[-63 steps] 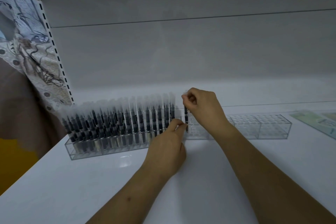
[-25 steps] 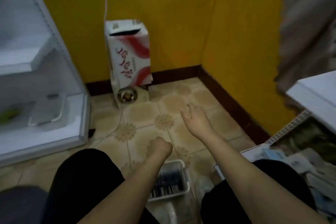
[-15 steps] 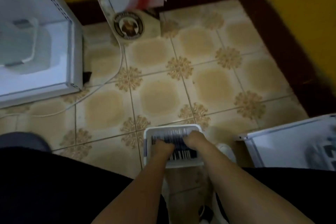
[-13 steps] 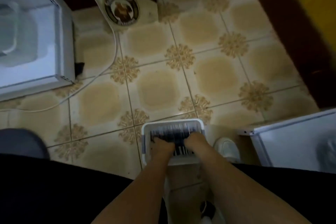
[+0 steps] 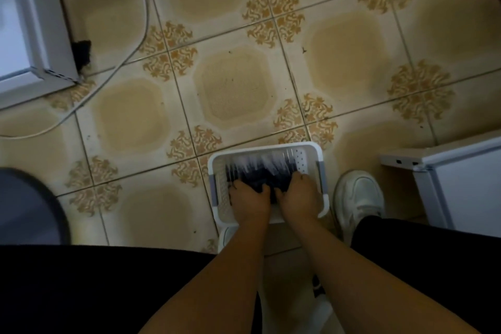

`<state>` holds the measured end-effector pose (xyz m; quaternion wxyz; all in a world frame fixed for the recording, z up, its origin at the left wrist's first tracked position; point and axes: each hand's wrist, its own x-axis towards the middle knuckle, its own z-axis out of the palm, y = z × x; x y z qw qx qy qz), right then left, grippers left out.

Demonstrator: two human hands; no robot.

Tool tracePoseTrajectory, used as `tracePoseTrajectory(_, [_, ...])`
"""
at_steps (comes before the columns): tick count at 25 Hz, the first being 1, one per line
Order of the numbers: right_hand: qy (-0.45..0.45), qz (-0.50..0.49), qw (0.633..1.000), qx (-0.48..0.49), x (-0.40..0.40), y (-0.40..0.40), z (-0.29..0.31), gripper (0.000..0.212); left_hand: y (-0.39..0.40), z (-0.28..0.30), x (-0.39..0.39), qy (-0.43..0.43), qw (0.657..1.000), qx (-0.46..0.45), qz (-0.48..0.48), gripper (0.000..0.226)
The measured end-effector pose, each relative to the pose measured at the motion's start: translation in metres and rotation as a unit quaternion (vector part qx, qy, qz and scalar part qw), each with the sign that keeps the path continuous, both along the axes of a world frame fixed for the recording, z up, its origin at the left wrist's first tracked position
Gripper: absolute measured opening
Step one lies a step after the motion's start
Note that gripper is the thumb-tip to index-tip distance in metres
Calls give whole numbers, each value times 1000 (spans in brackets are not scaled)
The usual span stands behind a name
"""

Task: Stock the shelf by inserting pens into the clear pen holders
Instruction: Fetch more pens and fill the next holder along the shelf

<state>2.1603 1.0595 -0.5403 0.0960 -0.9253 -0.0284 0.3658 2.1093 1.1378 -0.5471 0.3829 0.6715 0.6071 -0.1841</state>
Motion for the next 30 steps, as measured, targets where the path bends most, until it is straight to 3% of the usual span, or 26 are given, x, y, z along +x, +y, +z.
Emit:
tracePoseTrajectory(3, [32,-72,993,86,2,-2,-4,44,4,1,-1,-34,999,-27,28,62])
tracePoseTrajectory(10, [120,-105,965,207,10,-6,-3,31,10,5,3,-102,985,-118,75,47])
tracePoseTrajectory(13, [133,-117,959,222,8,-4,-4,35,10,7,5,-105,978,-140,110,51])
tracePoseTrajectory(18, [174,-179,936,249,10,-2,-2,38,13,6,11,-80,965,-197,155,86])
tracePoseTrajectory(25, [225,-245,912,238,4,15,5,56,14,12,18,-95,934,-255,231,79])
tracePoseTrajectory(30, [151,-201,949,191,-5,23,3,66,9,14,17,-69,955,-233,168,81])
